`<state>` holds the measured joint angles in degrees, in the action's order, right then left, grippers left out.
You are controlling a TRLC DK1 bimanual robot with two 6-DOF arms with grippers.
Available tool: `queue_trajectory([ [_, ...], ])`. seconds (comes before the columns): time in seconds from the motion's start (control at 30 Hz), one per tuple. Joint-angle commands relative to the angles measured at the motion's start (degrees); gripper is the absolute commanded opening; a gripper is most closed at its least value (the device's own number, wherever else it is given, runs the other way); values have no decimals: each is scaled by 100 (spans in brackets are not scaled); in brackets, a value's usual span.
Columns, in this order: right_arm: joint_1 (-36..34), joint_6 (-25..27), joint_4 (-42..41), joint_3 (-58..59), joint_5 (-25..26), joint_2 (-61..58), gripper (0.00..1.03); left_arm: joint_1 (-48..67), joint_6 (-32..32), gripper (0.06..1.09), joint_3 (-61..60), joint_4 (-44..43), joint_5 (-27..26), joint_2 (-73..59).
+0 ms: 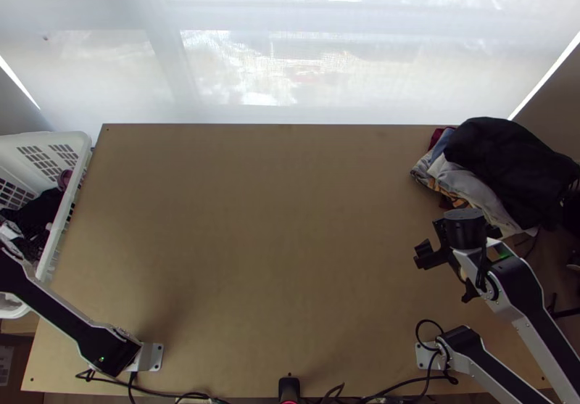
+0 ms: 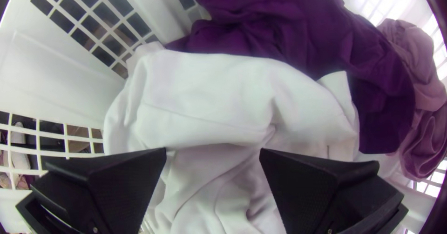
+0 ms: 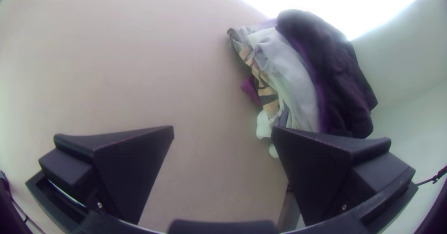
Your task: Fold the t-shirt
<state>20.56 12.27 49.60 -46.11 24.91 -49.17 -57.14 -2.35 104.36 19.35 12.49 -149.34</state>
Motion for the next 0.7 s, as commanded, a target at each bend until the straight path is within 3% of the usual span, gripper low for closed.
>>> queue_trajectory([
  [0.0, -34, 21, 5, 84, 32, -67, 98, 89, 112, 93, 340, 86, 25, -526],
  [0.07, -34, 30, 5, 102, 41, -75, 98, 107, 209, 74, 349, 95, 17, -579],
  [0.13, -34, 47, 5, 102, 49, -84, 98, 89, 217, 47, 349, 139, 17, -632],
  [0.27, -34, 65, -21, 111, 58, -93, 98, 46, 217, 10, 331, 385, 25, -614],
  [0.43, -34, 38, -65, 190, 58, -93, 98, 19, 191, 9, -91, 455, -1, 265],
  [0.67, -34, -6, -153, 225, 58, -67, 98, 177, 86, 9, -794, 569, -19, 2453],
])
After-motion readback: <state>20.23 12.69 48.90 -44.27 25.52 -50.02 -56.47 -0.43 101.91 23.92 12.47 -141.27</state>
